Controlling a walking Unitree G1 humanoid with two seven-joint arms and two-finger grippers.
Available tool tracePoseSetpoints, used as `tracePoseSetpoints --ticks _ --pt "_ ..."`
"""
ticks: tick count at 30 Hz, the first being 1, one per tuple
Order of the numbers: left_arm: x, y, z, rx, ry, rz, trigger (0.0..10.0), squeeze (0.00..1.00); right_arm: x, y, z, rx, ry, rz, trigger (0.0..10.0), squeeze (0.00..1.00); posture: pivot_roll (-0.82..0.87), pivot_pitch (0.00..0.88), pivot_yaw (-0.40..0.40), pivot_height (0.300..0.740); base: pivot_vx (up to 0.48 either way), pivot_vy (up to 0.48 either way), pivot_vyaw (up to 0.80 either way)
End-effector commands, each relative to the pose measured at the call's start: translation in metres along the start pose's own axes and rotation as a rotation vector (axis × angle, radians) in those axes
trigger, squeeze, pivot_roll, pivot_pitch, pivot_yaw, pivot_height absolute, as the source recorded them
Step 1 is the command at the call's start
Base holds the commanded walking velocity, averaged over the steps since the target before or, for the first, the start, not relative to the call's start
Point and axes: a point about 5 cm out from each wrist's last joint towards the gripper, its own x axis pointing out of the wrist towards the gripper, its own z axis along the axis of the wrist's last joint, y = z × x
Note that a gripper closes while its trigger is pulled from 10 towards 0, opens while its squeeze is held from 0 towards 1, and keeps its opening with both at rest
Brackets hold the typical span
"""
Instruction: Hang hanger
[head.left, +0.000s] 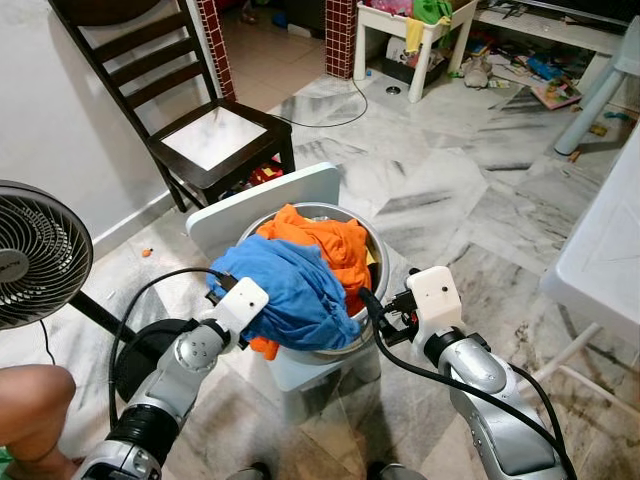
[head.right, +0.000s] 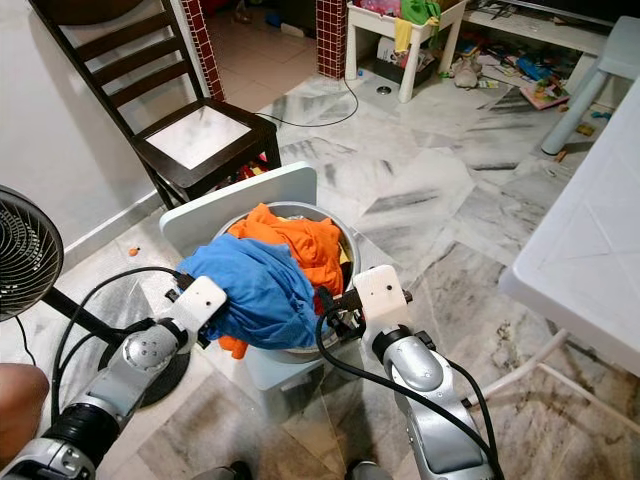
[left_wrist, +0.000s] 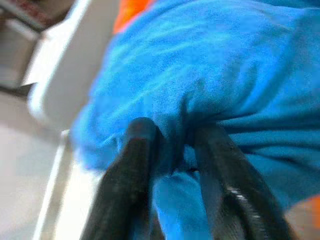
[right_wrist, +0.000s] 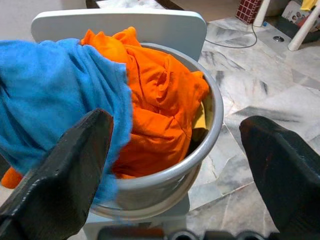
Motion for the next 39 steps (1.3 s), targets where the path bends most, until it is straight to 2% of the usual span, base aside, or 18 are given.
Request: tracePoseSetpoints --ticks 1,5,13,16,17,18,21,22,23,24,25,26,27,29,30,33,39 --pt "-0.001 0.020 -0.002 0.001 -0.006 0.099 0.0 0.00 -0.001 0.002 0.005 0.003 -0.016 0.010 10.0 0.00 -0.09 0.166 0.055 0.740 0.000 0.000 0.00" --pt "-0.001 0.035 -0.001 -0.006 -0.019 0.177 0.0 0.00 0.000 0.001 0.005 0.002 -0.017 0.010 10.0 0.00 -0.09 0.166 0.055 0.740 0.000 0.000 0.00" --pt "0.003 0.040 0.003 -0.023 -0.038 0.207 0.0 0.00 -0.001 0.001 0.006 0.001 -0.018 0.006 10.0 0.00 -0.10 0.162 0.055 0.740 0.000 0.000 0.00" --pt "0.002 0.043 0.019 -0.039 -0.122 0.243 0.0 0.00 -0.002 0.000 0.006 0.000 -0.020 0.002 10.0 0.00 -0.10 0.165 0.056 0.740 0.000 0.000 0.00" --pt "0.002 0.043 0.022 -0.045 -0.142 0.243 3.1 0.00 -0.002 0.000 0.006 0.000 -0.021 0.001 10.0 0.00 -0.10 0.166 0.057 0.740 0.000 0.000 0.00" --pt "0.001 0.040 0.031 -0.053 -0.184 0.240 10.0 0.00 -0.002 0.000 0.006 0.000 -0.022 0.000 10.0 0.00 -0.10 0.166 0.057 0.740 0.000 0.000 0.00" --pt "-0.001 0.036 0.041 -0.059 -0.234 0.234 10.0 0.00 -0.002 0.000 0.006 0.000 -0.022 -0.002 10.0 0.00 -0.10 0.168 0.057 0.740 0.000 0.000 0.00" --pt "-0.005 0.025 0.053 -0.063 -0.291 0.211 10.0 0.00 -0.003 0.000 0.006 0.001 -0.024 -0.003 10.0 0.00 -0.09 0.168 0.057 0.740 0.000 0.000 0.00" --pt "-0.008 0.017 0.058 -0.070 -0.314 0.187 10.0 0.17 -0.002 0.000 0.006 0.001 -0.025 -0.005 10.0 0.00 -0.09 0.168 0.057 0.740 0.000 0.000 0.00" --pt "-0.010 0.008 0.063 -0.078 -0.335 0.158 10.0 0.43 -0.002 0.000 0.006 0.001 -0.026 -0.007 10.0 0.00 -0.09 0.168 0.057 0.740 0.000 0.000 0.00" --pt "-0.011 0.004 0.065 -0.074 -0.341 0.145 10.0 1.00 -0.001 0.000 0.006 0.001 -0.027 -0.008 10.0 0.00 -0.09 0.168 0.057 0.740 0.000 0.000 0.00" --pt "-0.011 0.004 0.065 -0.074 -0.341 0.145 10.0 1.00 -0.001 0.000 0.006 0.001 -0.027 -0.008 10.0 0.00 -0.09 0.168 0.057 0.740 0.000 0.000 0.00" --pt "-0.014 -0.009 0.067 -0.082 -0.337 0.102 10.0 1.00 0.000 -0.001 0.008 -0.004 -0.033 -0.019 10.0 0.00 -0.09 0.170 0.058 0.740 0.000 0.000 0.00" --pt "-0.017 -0.022 0.068 -0.108 -0.323 0.051 10.0 1.00 0.001 -0.003 0.010 -0.011 -0.038 -0.033 10.0 0.00 -0.09 0.173 0.056 0.740 0.000 0.000 0.00" --pt "-0.020 -0.033 0.068 -0.132 -0.300 -0.003 10.0 1.00 0.001 -0.005 0.011 -0.018 -0.042 -0.048 10.0 0.00 -0.09 0.173 0.056 0.740 0.000 0.000 0.00" --pt "-0.024 -0.054 0.061 -0.168 -0.216 -0.089 10.0 1.00 0.002 -0.009 0.011 -0.032 -0.043 -0.067 10.0 0.00 -0.08 0.174 0.059 0.740 0.000 0.000 0.00" --pt "-0.037 -0.069 0.059 -0.177 -0.140 -0.162 10.0 1.00 0.001 -0.011 0.009 -0.035 -0.034 -0.082 10.0 0.00 -0.08 0.181 0.068 0.740 0.000 0.000 0.00"
